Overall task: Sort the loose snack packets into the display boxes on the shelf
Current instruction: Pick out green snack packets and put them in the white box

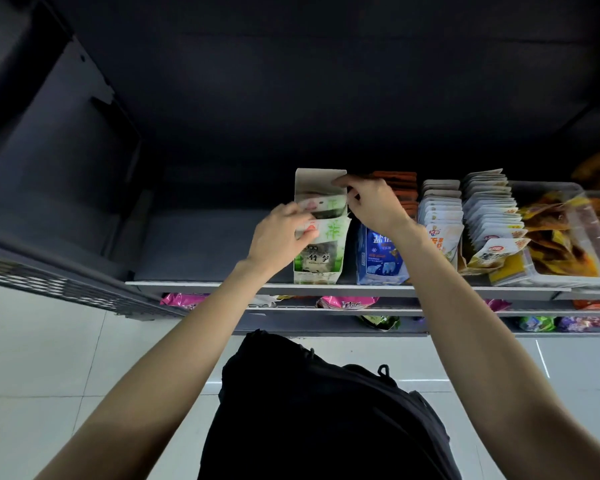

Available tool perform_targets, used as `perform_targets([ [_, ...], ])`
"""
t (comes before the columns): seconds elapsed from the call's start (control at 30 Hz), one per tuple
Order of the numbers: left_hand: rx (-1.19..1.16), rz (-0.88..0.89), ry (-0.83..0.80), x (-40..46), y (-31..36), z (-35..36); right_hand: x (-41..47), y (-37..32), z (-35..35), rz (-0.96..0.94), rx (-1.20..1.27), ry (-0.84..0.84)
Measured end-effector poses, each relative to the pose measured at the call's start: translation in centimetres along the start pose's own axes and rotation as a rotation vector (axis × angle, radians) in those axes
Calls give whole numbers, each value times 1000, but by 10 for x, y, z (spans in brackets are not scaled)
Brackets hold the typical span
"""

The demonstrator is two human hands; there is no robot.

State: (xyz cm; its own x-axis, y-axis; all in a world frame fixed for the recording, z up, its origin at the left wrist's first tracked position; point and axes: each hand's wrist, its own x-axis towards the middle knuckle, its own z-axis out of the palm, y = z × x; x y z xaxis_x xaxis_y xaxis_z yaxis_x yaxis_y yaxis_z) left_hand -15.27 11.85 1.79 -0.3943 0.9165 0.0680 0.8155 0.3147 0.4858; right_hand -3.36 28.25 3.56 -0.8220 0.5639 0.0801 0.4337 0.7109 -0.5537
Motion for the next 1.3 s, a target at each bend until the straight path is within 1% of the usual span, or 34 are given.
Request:
perform_targets([
  [0.07,83,12,28,-4,-3,0,2,2,-6,-5,-7,-58],
  [0.3,184,118,161,-5,-5,3,8,-6,-11,-44,-103,-268],
  [0.33,187,124,172,-6,-4,3,10,-8,-10,-39,-133,-262],
  [0.47,182,117,137,-6,-1,1,20,-16,-8,27,-352,-104],
  [0.53,163,104,126,-6,0,0,25,-23,-5,29,-453,-122],
  [0.63,137,86,104,-6,2,-2,31,-33,-3,36,-489,-160],
  [0.7,130,79,95,-5,3,-3,30,-37,-10,23,-430,-163],
  [0.8,108,119,110,-8,3,-1,31,-37,-27,8,-238,-144],
  [0.83,97,135,129,-8,2,0,35,-35,-30,12,-224,-122],
  [0.9,93,145,172,-9,2,3,42,-32,-29,41,-288,-103],
  [1.0,108,92,167,-3,5,-1,38,-28,-16,86,-285,-116],
  [1.07,121,41,165,4,6,-2,26,-23,-7,49,-211,-12],
  [1.1,131,15,167,7,6,-3,19,-20,-4,39,-151,75],
  [1.17,139,-58,177,16,3,-1,3,-16,0,94,8,267],
  [1.2,95,-123,176,20,1,0,-6,-16,3,134,80,339],
  [1.23,-7,-207,171,24,0,2,-15,-17,7,165,129,374],
  [1.3,-255,-366,145,30,2,7,-30,-21,16,196,174,346],
])
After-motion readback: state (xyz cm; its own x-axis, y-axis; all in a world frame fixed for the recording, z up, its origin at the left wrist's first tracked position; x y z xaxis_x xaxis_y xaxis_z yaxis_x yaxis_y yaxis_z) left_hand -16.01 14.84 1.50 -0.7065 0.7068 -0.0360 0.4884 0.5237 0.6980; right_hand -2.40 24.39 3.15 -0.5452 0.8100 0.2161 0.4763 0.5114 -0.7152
